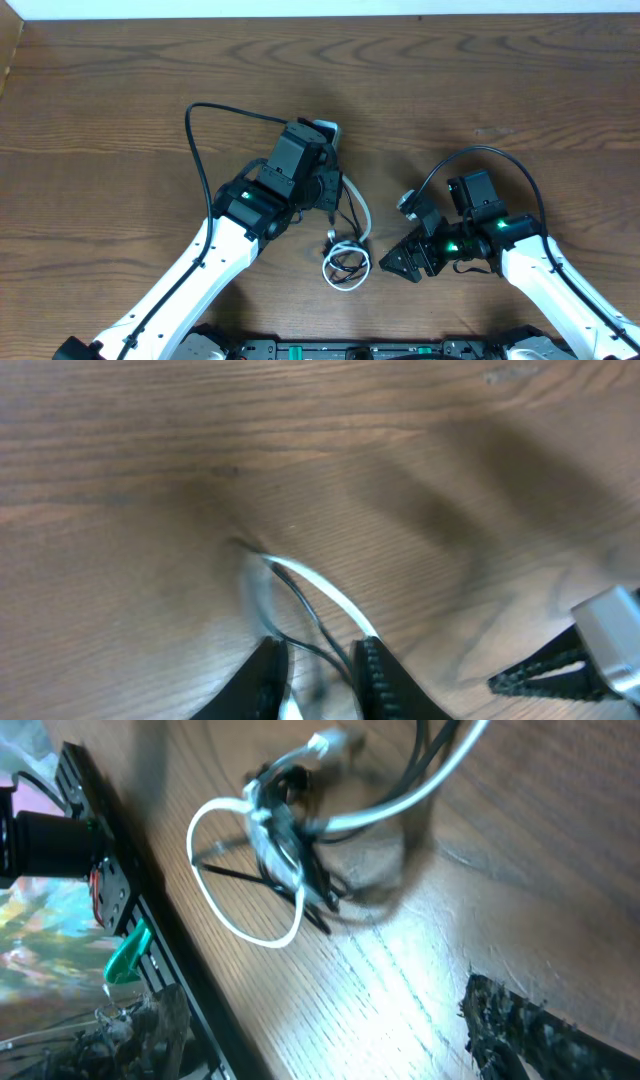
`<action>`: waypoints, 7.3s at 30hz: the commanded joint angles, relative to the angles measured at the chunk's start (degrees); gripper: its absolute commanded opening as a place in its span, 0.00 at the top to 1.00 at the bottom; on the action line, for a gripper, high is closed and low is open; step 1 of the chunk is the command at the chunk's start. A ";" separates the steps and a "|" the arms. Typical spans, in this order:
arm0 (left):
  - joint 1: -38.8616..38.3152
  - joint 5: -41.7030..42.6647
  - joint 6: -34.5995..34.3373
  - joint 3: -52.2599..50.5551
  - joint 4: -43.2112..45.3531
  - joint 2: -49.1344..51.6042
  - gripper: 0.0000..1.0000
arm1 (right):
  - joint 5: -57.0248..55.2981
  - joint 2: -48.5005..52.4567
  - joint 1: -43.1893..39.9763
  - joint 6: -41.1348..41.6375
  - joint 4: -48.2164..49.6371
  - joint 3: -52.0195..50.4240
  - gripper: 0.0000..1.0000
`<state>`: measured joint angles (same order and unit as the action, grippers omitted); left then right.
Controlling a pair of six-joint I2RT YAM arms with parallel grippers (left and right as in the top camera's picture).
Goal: Untangle cables
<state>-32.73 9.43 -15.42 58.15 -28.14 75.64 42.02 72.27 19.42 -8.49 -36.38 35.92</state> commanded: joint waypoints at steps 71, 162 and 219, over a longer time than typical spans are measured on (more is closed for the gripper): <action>-9.25 0.24 -35.89 0.15 1.38 27.39 0.62 | -36.04 0.13 0.13 25.83 3.41 -0.15 0.01; 7.98 63.45 -6.27 0.31 7.34 3.08 0.93 | -3.76 0.13 3.15 -20.31 27.63 -0.15 0.20; 8.35 16.92 -4.59 0.22 -12.46 3.13 0.85 | 3.87 0.13 -10.43 -3.04 14.93 -0.15 0.99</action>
<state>-24.51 26.61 -20.71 57.36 -41.25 79.29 31.79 72.36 7.86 -3.07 -21.02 35.59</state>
